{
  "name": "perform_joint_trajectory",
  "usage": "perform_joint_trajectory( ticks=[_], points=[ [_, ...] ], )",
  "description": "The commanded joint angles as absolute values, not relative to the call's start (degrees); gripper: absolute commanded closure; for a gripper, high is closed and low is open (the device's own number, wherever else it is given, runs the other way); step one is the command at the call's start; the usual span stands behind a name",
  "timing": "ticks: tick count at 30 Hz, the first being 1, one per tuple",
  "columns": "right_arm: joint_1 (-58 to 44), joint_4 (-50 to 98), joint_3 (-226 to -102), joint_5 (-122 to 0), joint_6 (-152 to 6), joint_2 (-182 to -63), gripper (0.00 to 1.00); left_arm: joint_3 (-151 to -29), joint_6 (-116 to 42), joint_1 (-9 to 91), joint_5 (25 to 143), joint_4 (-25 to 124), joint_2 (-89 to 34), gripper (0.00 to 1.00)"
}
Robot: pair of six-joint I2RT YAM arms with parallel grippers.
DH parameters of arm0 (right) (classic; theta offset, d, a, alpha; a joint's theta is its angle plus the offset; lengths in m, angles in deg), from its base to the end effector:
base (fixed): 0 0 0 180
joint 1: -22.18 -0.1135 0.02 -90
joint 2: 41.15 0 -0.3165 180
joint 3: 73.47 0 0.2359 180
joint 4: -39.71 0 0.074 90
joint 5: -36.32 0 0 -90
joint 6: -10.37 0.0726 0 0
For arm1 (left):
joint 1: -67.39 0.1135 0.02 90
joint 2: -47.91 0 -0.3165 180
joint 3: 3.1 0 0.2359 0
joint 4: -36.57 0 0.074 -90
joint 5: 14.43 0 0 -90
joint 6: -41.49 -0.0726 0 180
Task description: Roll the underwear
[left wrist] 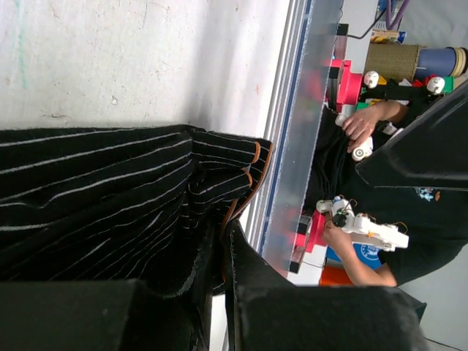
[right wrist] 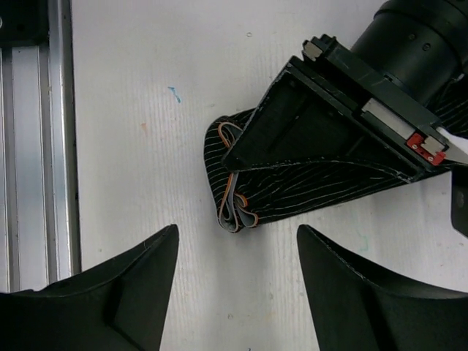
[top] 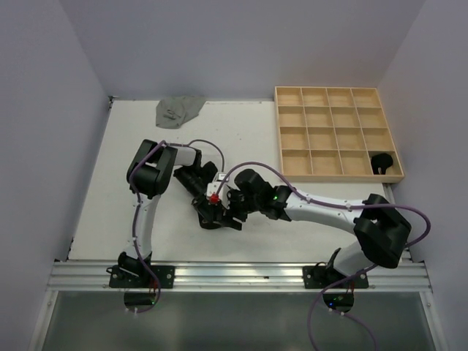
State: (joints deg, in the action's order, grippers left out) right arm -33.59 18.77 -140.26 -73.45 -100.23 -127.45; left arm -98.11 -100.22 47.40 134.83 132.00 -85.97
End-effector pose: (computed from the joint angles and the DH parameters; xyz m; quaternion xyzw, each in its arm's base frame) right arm 0.1655 0.2868 0.2582 -0.6095 0.6586 0.2733 0.3465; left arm 0.3033 -0.1767 0.1141 -0.3204 -0.7617 0.5300 0.1901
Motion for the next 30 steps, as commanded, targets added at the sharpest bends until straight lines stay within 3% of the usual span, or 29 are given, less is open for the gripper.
perform_joint_trajectory(
  ticks=[1, 11, 17, 20, 21, 23, 24, 27, 30],
  points=[
    [-35.6, 21.8, -140.8, -75.3, -99.3, -129.5, 0.3, -96.2, -104.7, 47.4, 129.4, 126.8, -89.5, 1.0],
    [-36.6, 30.0, -141.7, -72.6, -100.3, -137.0, 0.27, -97.3, -104.2, 47.5, 128.4, 126.8, -89.1, 0.95],
    [-36.5, 30.4, -142.8, -73.2, -101.8, -141.3, 0.32, -97.3, -104.3, 47.7, 128.6, 126.8, -89.5, 0.94],
    [-36.6, 30.7, -143.0, -74.2, -101.2, -144.1, 0.46, -97.6, -104.3, 47.9, 128.9, 126.8, -89.5, 0.94],
    [-36.5, 30.9, -143.0, -74.4, -101.0, -144.7, 0.58, -97.6, -104.4, 48.0, 129.0, 126.8, -89.5, 0.94],
    [-36.6, 31.0, -143.2, -74.9, -100.3, -145.9, 0.71, -97.7, -104.8, 48.4, 129.3, 126.8, -88.8, 0.96],
    [-36.5, 31.0, -143.3, -74.8, -100.1, -146.4, 0.8, -97.6, -105.1, 48.6, 129.5, 126.7, -88.4, 0.94],
    [-36.6, 30.2, -144.0, -75.2, -99.3, -147.2, 0.95, -97.7, -106.2, 49.8, 131.5, 126.6, -85.4, 0.84],
    [-36.2, 28.8, -145.5, -76.9, -98.6, -148.5, 1.0, -99.0, -106.5, 52.0, 134.4, 126.7, -81.5, 0.74]
  ],
)
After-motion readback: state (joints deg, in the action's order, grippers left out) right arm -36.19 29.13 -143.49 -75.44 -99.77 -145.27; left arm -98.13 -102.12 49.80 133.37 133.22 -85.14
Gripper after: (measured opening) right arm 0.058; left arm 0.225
